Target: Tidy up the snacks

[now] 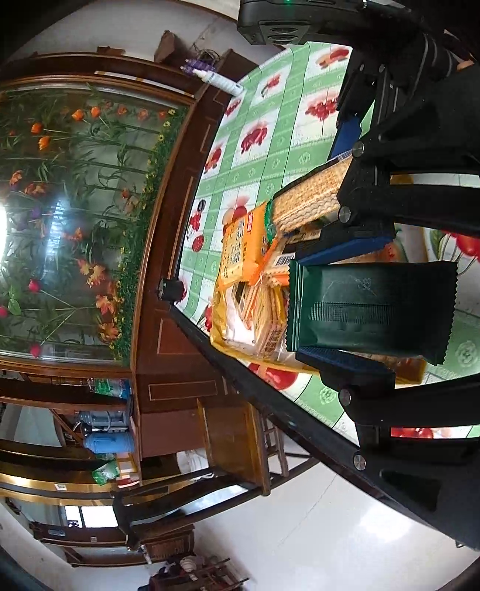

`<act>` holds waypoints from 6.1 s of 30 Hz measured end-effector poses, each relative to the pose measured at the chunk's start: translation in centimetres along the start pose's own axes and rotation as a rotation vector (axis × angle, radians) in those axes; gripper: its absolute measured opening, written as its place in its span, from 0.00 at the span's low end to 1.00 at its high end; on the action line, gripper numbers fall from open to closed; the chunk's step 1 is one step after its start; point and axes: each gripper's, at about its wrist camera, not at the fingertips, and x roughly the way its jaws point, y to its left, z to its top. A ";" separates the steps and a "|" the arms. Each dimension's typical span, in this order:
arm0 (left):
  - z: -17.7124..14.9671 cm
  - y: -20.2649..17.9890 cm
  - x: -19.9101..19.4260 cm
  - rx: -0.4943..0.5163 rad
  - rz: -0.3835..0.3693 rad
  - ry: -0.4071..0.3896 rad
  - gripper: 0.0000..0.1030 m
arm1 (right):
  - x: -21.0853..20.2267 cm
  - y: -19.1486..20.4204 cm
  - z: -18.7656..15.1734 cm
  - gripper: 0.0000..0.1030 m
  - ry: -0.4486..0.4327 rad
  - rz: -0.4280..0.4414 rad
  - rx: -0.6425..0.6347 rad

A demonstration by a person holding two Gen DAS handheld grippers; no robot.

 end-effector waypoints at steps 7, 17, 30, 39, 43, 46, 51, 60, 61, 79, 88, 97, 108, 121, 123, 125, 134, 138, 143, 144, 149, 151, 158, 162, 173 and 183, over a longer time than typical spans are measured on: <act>0.2 -0.1 0.9 0.024 0.069 -0.011 0.42 | 1.8 -1.6 -0.2 0.47 -0.006 0.050 0.062; -0.2 0.6 3.1 0.012 0.093 0.029 0.42 | 3.9 -1.9 -0.3 0.47 0.009 0.067 0.070; -0.5 0.1 3.8 0.015 0.097 0.046 0.42 | 4.2 -2.7 -0.4 0.46 -0.001 0.094 0.093; -0.5 0.2 3.4 -0.005 0.071 0.044 0.42 | 3.2 -2.5 2.0 0.47 -0.052 0.077 0.082; -0.4 0.6 3.5 -0.025 0.055 0.050 0.42 | 3.5 -2.6 2.1 0.47 -0.034 0.077 0.081; -0.5 0.6 3.6 -0.028 0.050 0.054 0.42 | 3.9 -2.3 1.3 0.47 -0.012 0.087 0.083; -0.6 0.8 3.6 -0.037 0.044 0.060 0.42 | 4.4 -2.5 0.0 0.49 0.017 0.084 0.099; -0.1 1.4 2.6 -0.064 0.041 0.027 0.42 | 3.2 -2.6 -1.0 0.57 0.031 0.089 0.106; -0.1 1.4 2.5 -0.067 0.036 0.024 0.42 | 3.0 -2.5 -1.1 0.57 0.028 0.085 0.103; 0.2 -1.2 -0.8 -0.014 0.058 -0.013 0.82 | -1.8 -3.9 -1.8 0.74 -0.048 0.022 0.132; 0.5 -2.7 -3.9 0.021 0.085 -0.053 0.82 | -6.1 -3.2 -1.7 0.84 -0.126 -0.041 0.088; -1.0 -3.3 -7.1 0.018 0.158 -0.089 0.82 | -9.9 -2.4 -2.6 0.91 -0.192 -0.128 0.017; -2.1 -3.5 -11.7 -0.003 0.158 -0.130 0.89 | -12.7 -2.2 -4.4 0.97 -0.237 -0.139 -0.003; -3.3 -3.2 -14.7 0.001 0.219 -0.146 0.89 | -14.0 0.9 -5.6 0.98 -0.253 -0.118 -0.116; -3.6 -3.0 -15.1 0.001 0.224 -0.158 0.89 | -13.8 1.4 -5.8 0.98 -0.248 -0.113 -0.131; -4.1 -3.0 -15.7 0.012 0.244 -0.179 0.89 | -13.7 1.8 -5.9 0.98 -0.244 -0.109 -0.146; -4.5 -2.8 -16.6 0.026 0.252 -0.202 0.89 | -13.5 3.5 -6.2 0.98 -0.237 -0.097 -0.207; -4.6 -2.8 -17.2 0.023 0.263 -0.231 0.89 | -13.4 3.8 -6.3 0.98 -0.233 -0.096 -0.218; -4.6 -2.4 -17.4 0.023 0.267 -0.228 0.89 | -13.0 4.4 -5.4 0.98 -0.227 -0.086 -0.262; -4.6 -2.4 -17.4 0.020 0.264 -0.224 0.89 | -13.0 4.6 -5.1 0.98 -0.228 -0.082 -0.278; -4.5 -1.6 -17.0 -0.013 0.250 -0.191 0.89 | -13.1 5.8 -3.0 0.99 -0.243 -0.070 -0.340; -4.5 -1.5 -16.9 -0.012 0.254 -0.188 0.89 | -13.1 6.3 -2.5 0.99 -0.252 -0.069 -0.360; -4.4 -1.2 -16.9 -0.021 0.257 -0.179 0.89 | -12.9 8.3 -1.7 0.99 -0.274 -0.072 -0.442; -4.4 -0.9 -16.8 -0.023 0.265 -0.181 0.89 | -12.3 9.7 -1.8 0.99 -0.272 -0.073 -0.509; -4.8 -0.1 -16.6 -0.026 0.265 -0.161 0.89 | -11.2 11.4 -2.0 0.99 -0.268 -0.054 -0.569; -5.3 1.2 -16.1 -0.059 0.249 -0.122 0.89 | -10.9 10.5 -1.7 0.99 -0.265 -0.074 -0.549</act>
